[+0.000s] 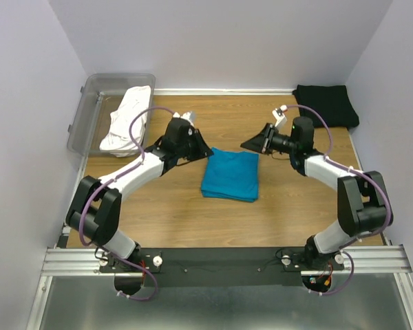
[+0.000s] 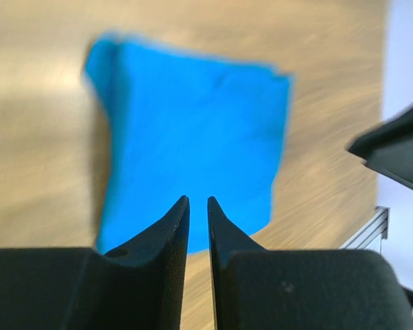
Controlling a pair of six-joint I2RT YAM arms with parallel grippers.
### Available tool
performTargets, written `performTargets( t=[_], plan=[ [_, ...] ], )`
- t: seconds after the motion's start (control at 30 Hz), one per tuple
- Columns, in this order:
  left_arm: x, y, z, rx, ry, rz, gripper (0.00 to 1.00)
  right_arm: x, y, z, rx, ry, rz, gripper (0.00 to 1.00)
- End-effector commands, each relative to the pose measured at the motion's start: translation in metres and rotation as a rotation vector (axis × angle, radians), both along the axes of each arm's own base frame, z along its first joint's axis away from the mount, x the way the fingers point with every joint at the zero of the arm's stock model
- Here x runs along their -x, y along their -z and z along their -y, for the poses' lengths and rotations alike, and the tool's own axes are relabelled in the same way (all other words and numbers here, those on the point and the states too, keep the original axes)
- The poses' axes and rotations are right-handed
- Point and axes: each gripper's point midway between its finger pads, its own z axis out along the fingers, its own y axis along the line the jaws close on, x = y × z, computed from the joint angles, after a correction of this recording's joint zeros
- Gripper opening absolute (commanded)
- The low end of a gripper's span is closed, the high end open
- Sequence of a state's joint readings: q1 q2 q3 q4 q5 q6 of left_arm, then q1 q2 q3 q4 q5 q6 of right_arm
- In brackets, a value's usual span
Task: Fold and stack the t-shirts
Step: Fold the tshirt
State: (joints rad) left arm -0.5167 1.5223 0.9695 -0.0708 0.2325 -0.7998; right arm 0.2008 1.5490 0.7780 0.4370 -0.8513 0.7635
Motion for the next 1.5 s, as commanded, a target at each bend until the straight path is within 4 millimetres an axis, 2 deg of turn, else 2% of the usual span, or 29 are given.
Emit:
performTargets(
  t=[0.0, 0.03, 0.07, 0.1, 0.13, 0.2, 0.23, 0.3, 0.33, 0.37, 0.5, 0.57, 0.67, 0.83, 0.87, 0.97, 1.0, 1.1, 1.17, 1.2, 1.23, 1.27, 1.3, 1.33, 1.4, 1.47],
  plan=[
    [-0.035, 0.003, 0.016, -0.028, 0.038, 0.045, 0.25, -0.033, 0.022, 0.002, 0.038, 0.059, -0.065, 0.28],
    [-0.042, 0.006, 0.020, -0.025, 0.047, 0.044, 0.24, -0.039, 0.027, 0.001, 0.041, 0.062, -0.072, 0.28],
    [-0.049, 0.009, 0.025, -0.018, 0.057, 0.045, 0.24, -0.051, 0.022, 0.001, 0.043, 0.070, -0.045, 0.28],
    [-0.060, 0.002, 0.032, -0.003, 0.065, 0.063, 0.23, -0.057, 0.027, 0.002, 0.046, 0.077, -0.053, 0.28],
    [-0.065, 0.022, 0.035, -0.013, 0.075, 0.025, 0.21, -0.062, 0.045, 0.002, 0.054, 0.078, -0.091, 0.28],
    [-0.079, 0.027, 0.042, -0.008, 0.082, 0.024, 0.19, -0.074, 0.056, 0.007, 0.051, 0.089, -0.108, 0.28],
    [-0.080, 0.046, 0.044, -0.018, 0.091, -0.010, 0.17, -0.078, 0.071, 0.010, 0.056, 0.096, -0.133, 0.28],
    [-0.089, 0.057, 0.042, -0.021, 0.081, -0.021, 0.16, -0.084, 0.087, 0.020, 0.059, 0.119, -0.160, 0.28],
    [-0.088, 0.076, 0.040, -0.033, 0.081, -0.060, 0.14, -0.085, 0.095, 0.024, 0.062, 0.127, -0.173, 0.28],
    [-0.091, 0.084, 0.034, -0.032, 0.067, -0.080, 0.13, -0.085, 0.112, 0.029, 0.063, 0.132, -0.205, 0.28],
    [-0.098, 0.112, 0.022, -0.016, 0.040, -0.124, 0.11, -0.085, 0.147, 0.054, 0.065, 0.181, -0.272, 0.27],
    [-0.096, 0.123, 0.018, -0.015, 0.038, -0.150, 0.11, -0.085, 0.153, 0.060, 0.070, 0.186, -0.271, 0.27],
    [-0.099, 0.119, 0.014, -0.011, 0.039, -0.138, 0.11, -0.088, 0.144, 0.065, 0.068, 0.195, -0.244, 0.27],
    [-0.104, 0.102, 0.015, -0.006, 0.049, -0.092, 0.11, -0.098, 0.088, 0.062, 0.033, 0.205, -0.144, 0.27],
    [-0.104, 0.102, 0.015, -0.006, 0.051, -0.092, 0.12, -0.100, 0.069, 0.060, 0.016, 0.199, -0.111, 0.27],
    [-0.102, 0.106, 0.015, -0.012, 0.055, -0.097, 0.12, -0.094, 0.045, 0.034, -0.007, 0.130, -0.070, 0.28],
    [-0.101, 0.108, 0.015, -0.015, 0.056, -0.101, 0.12, -0.091, 0.037, 0.015, -0.019, 0.086, -0.060, 0.28],
    [-0.099, 0.113, 0.013, -0.020, 0.056, -0.109, 0.12, -0.088, 0.040, -0.017, -0.034, 0.027, -0.069, 0.28],
    [-0.097, 0.116, 0.012, -0.024, 0.055, -0.116, 0.12, -0.091, 0.050, -0.023, -0.032, 0.033, -0.083, 0.28],
    [-0.096, 0.117, 0.012, -0.026, 0.055, -0.120, 0.12, -0.091, 0.068, -0.025, -0.034, 0.043, -0.132, 0.28],
    [-0.096, 0.118, 0.010, -0.028, 0.051, -0.121, 0.12, -0.093, 0.074, -0.026, -0.046, 0.044, -0.141, 0.28],
    [-0.096, 0.119, 0.010, -0.030, 0.047, -0.126, 0.11, -0.092, 0.098, -0.026, -0.041, 0.048, -0.204, 0.28],
    [-0.094, 0.123, 0.008, -0.030, 0.042, -0.138, 0.11, -0.094, 0.097, -0.026, -0.040, 0.050, -0.198, 0.28],
    [-0.094, 0.127, 0.005, -0.027, 0.036, -0.150, 0.11, -0.093, 0.121, -0.025, -0.029, 0.056, -0.249, 0.28],
    [-0.093, 0.133, 0.001, -0.029, 0.031, -0.167, 0.11, -0.089, 0.154, -0.018, -0.012, 0.068, -0.314, 0.28],
    [-0.093, 0.137, -0.004, -0.028, 0.023, -0.179, 0.11, -0.084, 0.174, -0.007, 0.000, 0.097, -0.353, 0.27]
  ],
)
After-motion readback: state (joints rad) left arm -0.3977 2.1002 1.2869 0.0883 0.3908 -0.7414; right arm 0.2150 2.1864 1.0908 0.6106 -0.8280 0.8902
